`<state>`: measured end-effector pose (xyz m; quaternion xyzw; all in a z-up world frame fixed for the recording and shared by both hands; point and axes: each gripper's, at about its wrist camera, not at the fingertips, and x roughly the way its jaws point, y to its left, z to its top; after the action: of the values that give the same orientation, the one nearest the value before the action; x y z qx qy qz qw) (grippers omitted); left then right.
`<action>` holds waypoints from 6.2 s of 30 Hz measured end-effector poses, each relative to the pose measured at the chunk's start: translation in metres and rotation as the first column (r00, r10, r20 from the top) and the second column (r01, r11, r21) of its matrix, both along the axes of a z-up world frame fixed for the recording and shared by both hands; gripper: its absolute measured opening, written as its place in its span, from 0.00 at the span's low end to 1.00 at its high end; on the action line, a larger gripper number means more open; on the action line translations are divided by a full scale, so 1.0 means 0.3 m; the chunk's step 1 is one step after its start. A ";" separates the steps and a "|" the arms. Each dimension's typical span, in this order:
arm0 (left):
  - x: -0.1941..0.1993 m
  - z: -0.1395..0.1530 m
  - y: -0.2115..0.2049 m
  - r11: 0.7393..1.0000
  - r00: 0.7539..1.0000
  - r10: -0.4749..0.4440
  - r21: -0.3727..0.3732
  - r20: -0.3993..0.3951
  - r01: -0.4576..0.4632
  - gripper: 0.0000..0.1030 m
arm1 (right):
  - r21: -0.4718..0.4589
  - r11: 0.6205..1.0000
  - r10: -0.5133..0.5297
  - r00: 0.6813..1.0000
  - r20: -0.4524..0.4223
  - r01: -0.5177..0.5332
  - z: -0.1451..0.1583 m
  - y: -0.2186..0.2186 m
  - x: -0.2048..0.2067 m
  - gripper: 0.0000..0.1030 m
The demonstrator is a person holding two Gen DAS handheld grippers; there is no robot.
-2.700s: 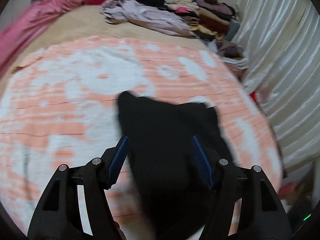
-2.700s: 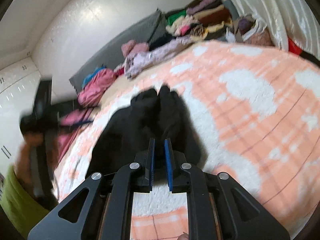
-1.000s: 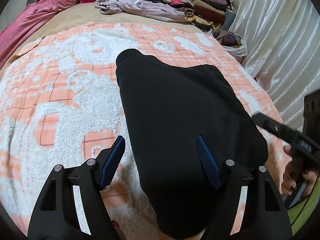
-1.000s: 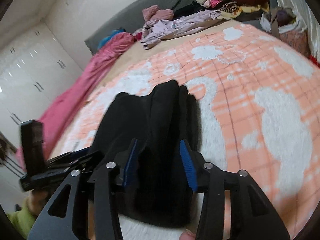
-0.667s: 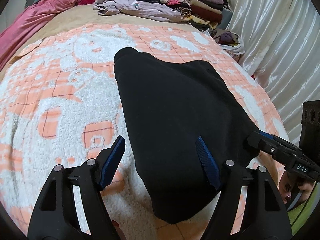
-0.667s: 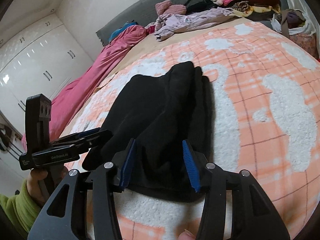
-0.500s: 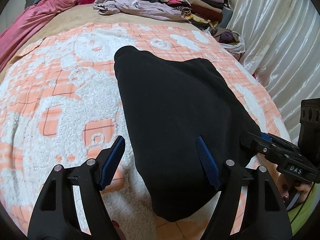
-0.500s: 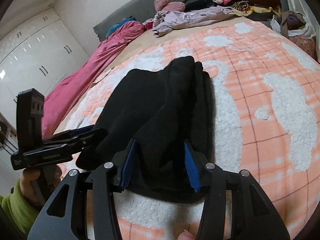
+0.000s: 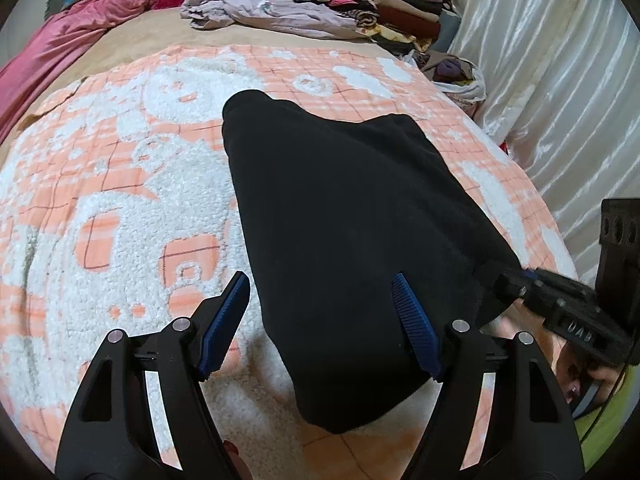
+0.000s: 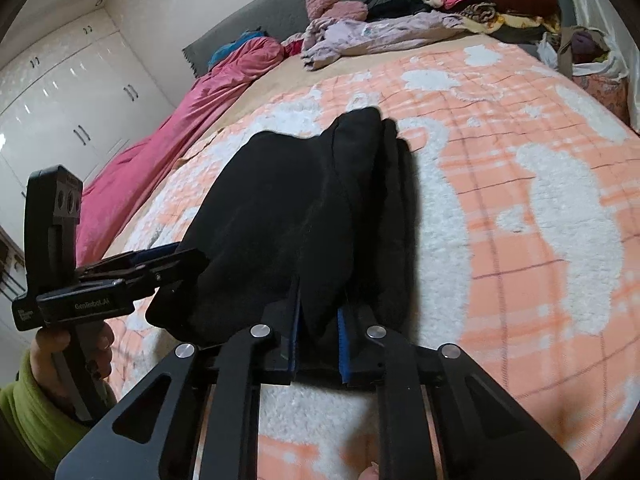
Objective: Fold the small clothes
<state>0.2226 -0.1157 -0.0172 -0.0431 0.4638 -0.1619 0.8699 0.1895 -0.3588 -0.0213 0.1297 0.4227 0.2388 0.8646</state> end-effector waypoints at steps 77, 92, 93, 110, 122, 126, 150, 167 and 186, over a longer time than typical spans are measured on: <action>-0.458 0.111 0.149 0.995 0.983 0.073 0.060 0.166 -0.084 0.91 | -0.185 0.947 -0.186 0.920 0.345 0.261 0.248 0.020 -0.639 0.96; -0.533 0.069 0.209 0.992 0.985 0.104 0.062 0.136 -0.113 0.91 | -0.208 0.934 -0.234 0.936 0.263 0.291 0.146 0.058 -0.656 0.96; -0.534 0.069 0.209 0.992 0.985 0.105 0.061 0.135 -0.114 0.91 | -0.208 0.934 -0.234 0.937 0.260 0.291 0.144 0.060 -0.655 0.96; -0.548 0.069 0.223 0.990 0.985 0.117 0.059 0.127 -0.125 0.91 | -0.220 0.936 -0.221 0.944 0.245 0.276 0.129 0.072 -0.661 0.96; -0.551 0.070 0.224 0.990 0.985 0.113 0.065 0.129 -0.122 0.91 | -0.225 0.937 -0.212 0.947 0.240 0.267 0.126 0.082 -0.656 0.96; -0.550 0.070 0.223 0.990 0.985 0.115 0.065 0.128 -0.124 0.91 | -0.226 0.937 -0.212 0.948 0.239 0.267 0.123 0.087 -0.656 0.96; -0.562 0.056 0.215 0.990 0.987 0.109 0.072 0.116 -0.118 0.91 | -0.239 0.936 -0.205 0.952 0.227 0.258 0.107 0.098 -0.663 0.96; -0.558 0.061 0.219 0.991 0.988 0.104 0.067 0.110 -0.112 0.91 | -0.239 0.933 -0.215 0.950 0.225 0.268 0.112 0.081 -0.664 0.96; -0.553 0.062 0.225 0.990 0.992 0.092 0.100 0.091 -0.101 0.91 | -0.239 0.926 -0.243 0.946 0.213 0.292 0.112 0.064 -0.662 0.96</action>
<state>0.0568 -0.0481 0.0014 -0.0131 0.4311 -0.0969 0.8970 -0.0092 -0.3398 0.0123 0.0466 0.3496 0.0697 0.9331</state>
